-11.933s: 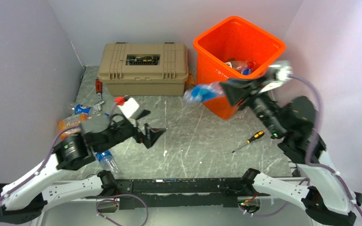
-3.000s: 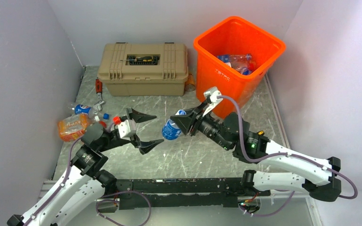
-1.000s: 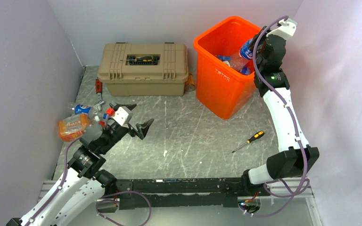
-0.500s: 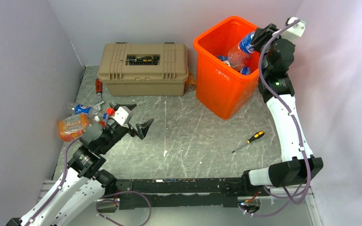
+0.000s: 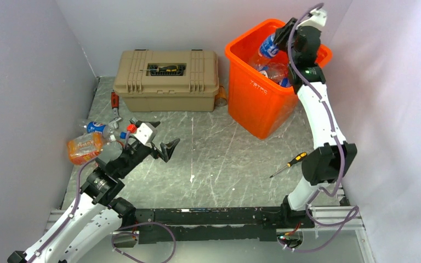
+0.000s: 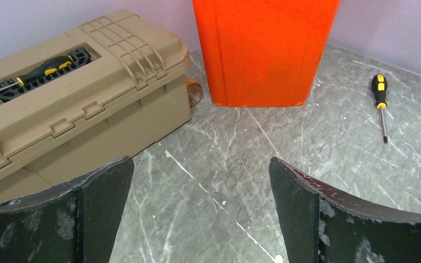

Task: Put the plastic bottles in the bin
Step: Place the plastic bottle in the trash bin.

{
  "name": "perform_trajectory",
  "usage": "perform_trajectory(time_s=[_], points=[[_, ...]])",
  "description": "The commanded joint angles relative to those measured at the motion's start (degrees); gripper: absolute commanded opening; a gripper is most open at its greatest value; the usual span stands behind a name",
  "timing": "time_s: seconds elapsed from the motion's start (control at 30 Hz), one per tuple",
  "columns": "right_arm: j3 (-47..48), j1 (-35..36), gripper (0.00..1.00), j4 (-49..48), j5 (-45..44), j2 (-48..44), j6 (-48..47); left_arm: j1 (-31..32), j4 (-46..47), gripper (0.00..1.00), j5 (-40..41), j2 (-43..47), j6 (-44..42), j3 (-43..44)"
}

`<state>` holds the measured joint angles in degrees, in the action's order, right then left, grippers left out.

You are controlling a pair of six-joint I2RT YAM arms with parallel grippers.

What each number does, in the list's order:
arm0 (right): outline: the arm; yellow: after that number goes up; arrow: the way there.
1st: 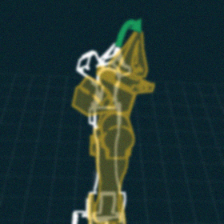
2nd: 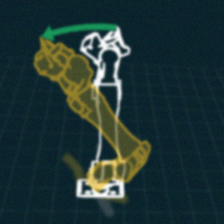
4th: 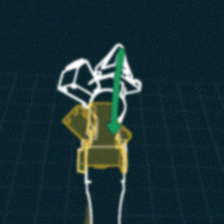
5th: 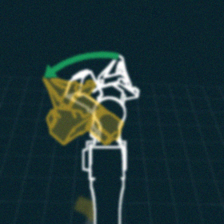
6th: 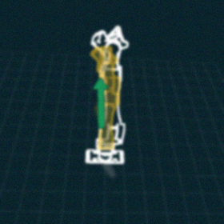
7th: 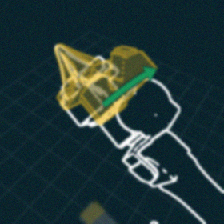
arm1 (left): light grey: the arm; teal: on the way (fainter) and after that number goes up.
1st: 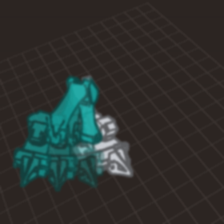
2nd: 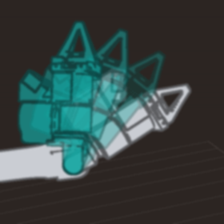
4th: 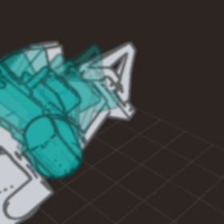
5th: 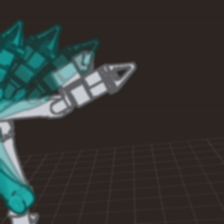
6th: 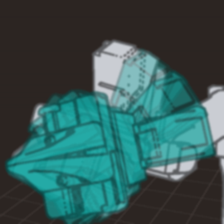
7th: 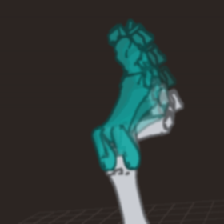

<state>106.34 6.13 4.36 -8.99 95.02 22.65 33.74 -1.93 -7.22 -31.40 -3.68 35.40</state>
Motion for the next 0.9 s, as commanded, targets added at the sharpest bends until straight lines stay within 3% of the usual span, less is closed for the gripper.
perform_trajectory(time_s=[0.0, 0.3, 0.33, 0.4, 0.47, 0.5, 0.53, 0.6, 0.87], points=[[-1.19, 0.01, 0.00, 4.19, 3.89, 1.94, -0.86, -0.12, 1.12, 1.00, -0.10, -0.48, -0.28, 2.38], [-6.03, 0.11, 0.00, 9.57, 8.25, 3.13, -2.61, -0.10, 1.14, 0.99, -1.43, -1.34, 0.26, 2.53], [-6.43, 0.11, 0.07, 10.08, 7.95, 2.93, -2.57, -0.08, 1.14, 0.99, -1.46, -1.26, 0.26, 2.49], [-8.73, 0.04, 0.43, 8.89, 7.52, 1.16, -2.21, -0.08, 1.14, 1.00, -1.52, -1.14, 0.30, 2.48], [-9.02, 0.11, 0.68, 8.74, 6.20, -0.58, -1.56, -0.13, 1.07, 0.99, -1.58, -1.17, 0.34, 2.48], [-8.21, 0.07, 0.85, 9.25, 5.72, -1.23, -1.36, -0.12, 1.13, 0.99, -1.60, -1.20, 0.34, 2.48], [-7.14, 0.10, 0.91, 9.79, 5.26, -1.83, -1.15, -0.09, 1.12, 0.99, -1.65, -1.21, 0.34, 2.48], [-4.67, 0.11, 0.99, 10.81, 4.42, -3.06, -0.75, -0.07, 1.06, 0.99, -1.61, -1.18, 0.34, 2.48], [0.26, 0.91, 1.00, 11.62, 2.51, -12.48, 3.31, -0.13, 1.05, 0.99, -0.91, -1.00, 0.60, 2.40]])
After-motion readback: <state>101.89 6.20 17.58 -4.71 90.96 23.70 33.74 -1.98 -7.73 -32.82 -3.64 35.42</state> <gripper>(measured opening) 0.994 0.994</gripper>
